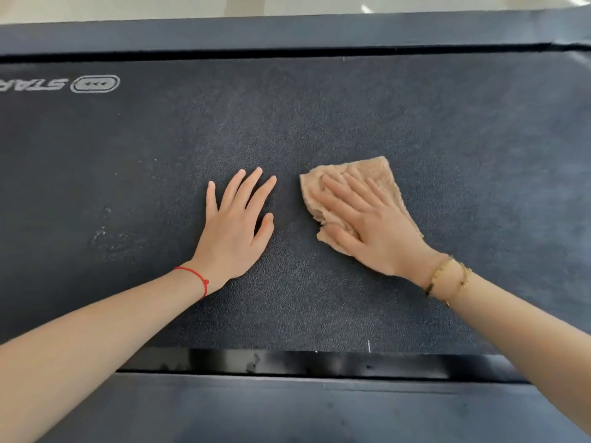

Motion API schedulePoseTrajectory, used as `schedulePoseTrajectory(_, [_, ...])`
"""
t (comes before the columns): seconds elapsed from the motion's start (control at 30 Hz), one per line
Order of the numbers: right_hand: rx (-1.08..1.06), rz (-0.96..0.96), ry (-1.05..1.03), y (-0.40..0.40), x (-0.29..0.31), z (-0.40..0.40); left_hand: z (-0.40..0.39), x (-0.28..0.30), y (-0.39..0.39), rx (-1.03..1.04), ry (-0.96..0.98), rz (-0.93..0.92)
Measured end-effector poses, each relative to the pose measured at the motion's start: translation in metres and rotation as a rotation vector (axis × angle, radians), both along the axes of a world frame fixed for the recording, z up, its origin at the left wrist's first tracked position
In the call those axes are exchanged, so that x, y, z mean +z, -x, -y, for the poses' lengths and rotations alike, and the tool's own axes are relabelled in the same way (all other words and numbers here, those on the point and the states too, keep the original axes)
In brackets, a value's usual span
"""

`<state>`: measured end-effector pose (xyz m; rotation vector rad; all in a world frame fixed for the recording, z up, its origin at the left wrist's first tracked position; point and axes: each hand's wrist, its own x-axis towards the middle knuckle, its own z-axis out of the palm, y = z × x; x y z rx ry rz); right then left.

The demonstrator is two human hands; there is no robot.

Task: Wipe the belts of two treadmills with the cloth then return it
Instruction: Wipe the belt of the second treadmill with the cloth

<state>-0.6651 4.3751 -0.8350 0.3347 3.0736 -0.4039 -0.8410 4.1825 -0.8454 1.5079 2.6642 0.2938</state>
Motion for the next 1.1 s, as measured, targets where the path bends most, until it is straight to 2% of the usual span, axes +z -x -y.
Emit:
schedulePoseTrajectory(0.17, [-0.287,-0.02,-0.013,0.046,-0.002,-0.057,0.0,-0.001,-0.001,0.001,-0.014,0.005])
schedulePoseTrajectory(0.27, [-0.373,-0.047,-0.017,0.074,-0.004,-0.05,-0.001,-0.003,0.0,0.0,-0.02,0.001])
schedulePoseTrajectory(0.47, [-0.093,-0.061,-0.037,0.062,-0.01,0.009,-0.001,-0.005,0.002,-0.009,-0.011,-0.02])
schedulePoseTrajectory(0.57, [-0.024,-0.052,-0.015,0.056,-0.009,-0.004,-0.001,-0.006,0.003,-0.007,-0.009,-0.027])
schedulePoseTrajectory(0.67, [-0.128,-0.037,-0.038,0.08,-0.01,-0.042,-0.001,-0.005,0.003,0.003,-0.018,-0.016])
schedulePoseTrajectory(0.87, [-0.321,0.013,-0.035,0.184,-0.006,-0.115,-0.001,-0.006,0.004,0.05,-0.061,0.014])
schedulePoseTrajectory(1.1, [-0.271,0.017,-0.021,0.271,0.0,-0.089,-0.004,-0.008,0.006,0.09,-0.061,0.0])
